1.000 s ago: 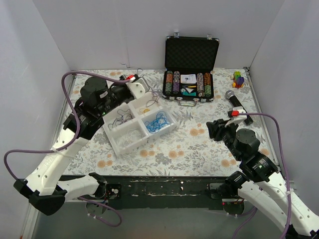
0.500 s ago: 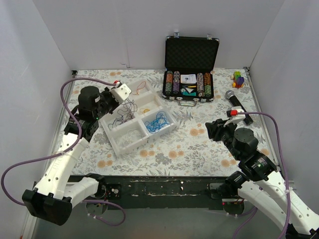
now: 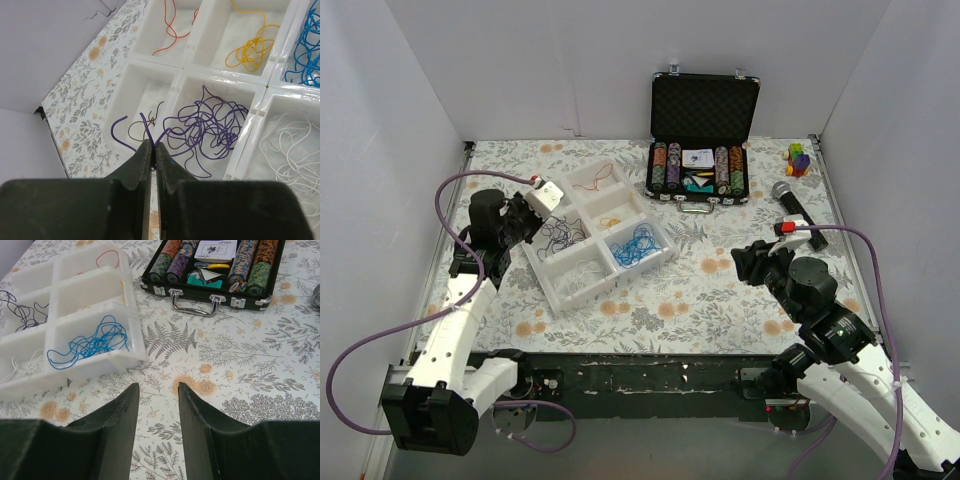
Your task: Untangle the cables
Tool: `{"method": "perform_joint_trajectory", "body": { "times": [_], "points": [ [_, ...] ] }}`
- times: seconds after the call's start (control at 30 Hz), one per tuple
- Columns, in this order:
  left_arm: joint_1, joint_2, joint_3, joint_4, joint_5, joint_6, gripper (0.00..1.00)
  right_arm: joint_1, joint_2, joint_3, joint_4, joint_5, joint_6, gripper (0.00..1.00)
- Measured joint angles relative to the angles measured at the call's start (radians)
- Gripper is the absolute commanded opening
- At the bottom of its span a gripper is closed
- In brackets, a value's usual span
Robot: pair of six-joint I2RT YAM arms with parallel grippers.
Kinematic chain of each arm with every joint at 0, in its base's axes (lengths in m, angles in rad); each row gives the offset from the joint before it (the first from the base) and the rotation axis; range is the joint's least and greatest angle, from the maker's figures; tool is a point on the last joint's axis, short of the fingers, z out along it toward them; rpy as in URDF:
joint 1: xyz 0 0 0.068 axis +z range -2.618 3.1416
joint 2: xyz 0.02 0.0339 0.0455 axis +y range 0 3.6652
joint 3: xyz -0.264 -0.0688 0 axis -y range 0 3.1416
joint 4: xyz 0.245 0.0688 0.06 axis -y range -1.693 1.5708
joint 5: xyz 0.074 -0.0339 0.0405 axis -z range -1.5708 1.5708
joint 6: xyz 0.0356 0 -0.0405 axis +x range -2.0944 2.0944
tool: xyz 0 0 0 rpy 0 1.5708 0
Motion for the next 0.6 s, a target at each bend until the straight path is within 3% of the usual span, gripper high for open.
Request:
{"method": "perform_joint_trajectory", "body": {
  "times": [0.27, 0.47, 0.6],
  "points": [
    [0.009, -0.001, -0.053, 0.036, 0.057, 0.001, 0.0, 0.0, -0.009, 0.0, -0.012, -0.006, 0.003, 0.45],
    [0.009, 0.022, -0.098, 0.04, 0.095, -0.008, 0.38, 0.0, 0.006, 0.0, -0.026, -0.01, 0.021, 0.46],
    [0.009, 0.071, -0.093, 0.024, 0.121, -0.046, 0.5, 0.0, 0.055, 0.001, -0.03, -0.017, 0.031, 0.46]
  ]
}}
